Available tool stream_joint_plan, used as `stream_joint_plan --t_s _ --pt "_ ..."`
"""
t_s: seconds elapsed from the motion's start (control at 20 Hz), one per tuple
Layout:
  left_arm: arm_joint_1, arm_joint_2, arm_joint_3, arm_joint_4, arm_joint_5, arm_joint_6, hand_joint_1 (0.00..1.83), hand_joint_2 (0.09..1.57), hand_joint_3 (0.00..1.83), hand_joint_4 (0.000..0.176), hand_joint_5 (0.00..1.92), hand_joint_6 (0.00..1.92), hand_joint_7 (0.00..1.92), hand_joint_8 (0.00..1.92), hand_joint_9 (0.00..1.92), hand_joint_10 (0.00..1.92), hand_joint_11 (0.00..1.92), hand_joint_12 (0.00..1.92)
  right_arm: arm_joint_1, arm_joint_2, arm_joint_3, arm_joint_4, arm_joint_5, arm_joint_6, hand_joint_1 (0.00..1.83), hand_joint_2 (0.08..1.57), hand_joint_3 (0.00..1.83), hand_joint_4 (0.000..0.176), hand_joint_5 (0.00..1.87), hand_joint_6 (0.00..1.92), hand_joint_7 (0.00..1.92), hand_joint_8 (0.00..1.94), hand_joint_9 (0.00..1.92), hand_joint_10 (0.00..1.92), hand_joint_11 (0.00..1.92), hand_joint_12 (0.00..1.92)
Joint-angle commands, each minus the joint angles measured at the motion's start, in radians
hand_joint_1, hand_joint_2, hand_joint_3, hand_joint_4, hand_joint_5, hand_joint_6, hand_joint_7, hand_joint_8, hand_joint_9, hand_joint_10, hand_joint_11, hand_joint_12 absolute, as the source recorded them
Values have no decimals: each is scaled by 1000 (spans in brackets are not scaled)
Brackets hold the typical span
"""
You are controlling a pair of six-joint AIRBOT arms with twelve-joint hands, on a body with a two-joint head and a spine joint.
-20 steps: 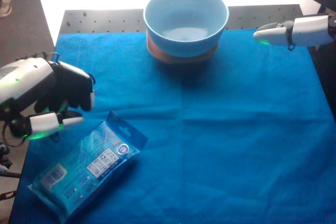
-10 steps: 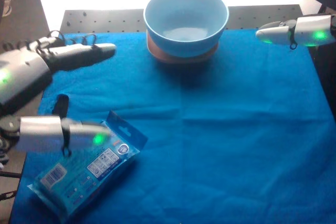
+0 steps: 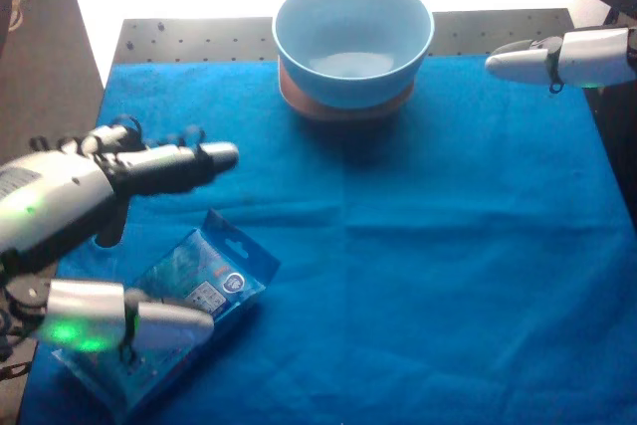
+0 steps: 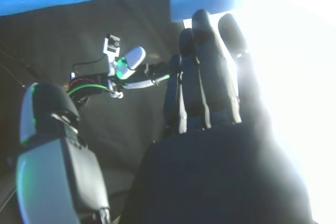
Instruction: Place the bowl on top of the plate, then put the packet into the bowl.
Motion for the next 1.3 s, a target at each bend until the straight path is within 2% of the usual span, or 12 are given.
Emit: stream_joint_plan --t_s 0.0,0.05,0.2,0.3,0.4,0.55,0.7,0.75,0.85,1.1,1.2,1.25 --pt "0 -6 -3 10 -95 -17 720 857 4 19 299 1 470 3 442 302 0 1503 4 6 -1 26 120 0 617 1031 2 137 186 0 141 2 60 2 0 367" --pt "3 -8 -6 21 -81 -22 749 879 0 45 255 2 423 1 298 530 0 1434 4 6 -1 27 120 0 609 1032 2 139 183 0 135 0 56 1 0 366" --pt "16 -9 -7 31 -43 -29 739 831 0 121 142 0 251 0 311 89 0 1211 0 7 -1 31 120 0 621 1030 0 134 201 0 137 2 63 3 0 319" --pt "19 -9 -6 32 -29 -29 738 835 0 133 121 2 226 6 296 40 0 1115 -2 7 -1 33 120 0 619 1029 0 150 196 2 135 1 67 2 0 332" --pt "19 -9 0 39 6 -28 694 839 1 131 129 2 207 3 278 20 0 1070 -3 8 -1 35 120 0 600 1033 0 124 203 2 153 3 87 5 0 388" --pt "19 -12 6 56 67 -18 677 822 0 145 112 1 129 0 167 1 0 904 -5 9 -1 37 120 0 591 1048 3 121 203 1 148 3 82 2 0 360" --pt "19 -15 6 52 127 28 713 830 2 176 48 13 8 10 6 2 0 227 -8 10 -1 40 120 0 611 1058 2 111 197 0 150 1 92 1 0 396" --pt "19 -26 10 38 153 54 741 837 1 176 67 2 7 6 0 0 0 48 -9 10 -1 43 120 0 616 1058 0 129 201 0 153 1 89 0 0 357" --pt "19 -40 18 23 165 65 754 846 4 176 81 6 12 8 5 2 0 31 -11 11 -1 45 120 0 626 1050 0 130 208 3 156 2 91 1 0 352" --pt "14 -59 28 -24 220 143 824 873 0 156 153 2 122 3 173 12 0 466 -14 14 -3 47 120 0 621 1045 0 111 237 4 177 3 104 3 0 339" --pt "14 -67 38 -42 237 155 872 902 1 144 197 2 204 4 257 20 0 801 -16 15 -4 47 120 0 575 1059 1 122 215 0 182 0 132 3 0 466" --pt "14 -69 40 -45 240 155 937 897 0 129 243 3 319 15 366 58 0 1302 -17 15 -4 48 120 0 565 1062 1 130 206 1 178 0 138 3 0 502"
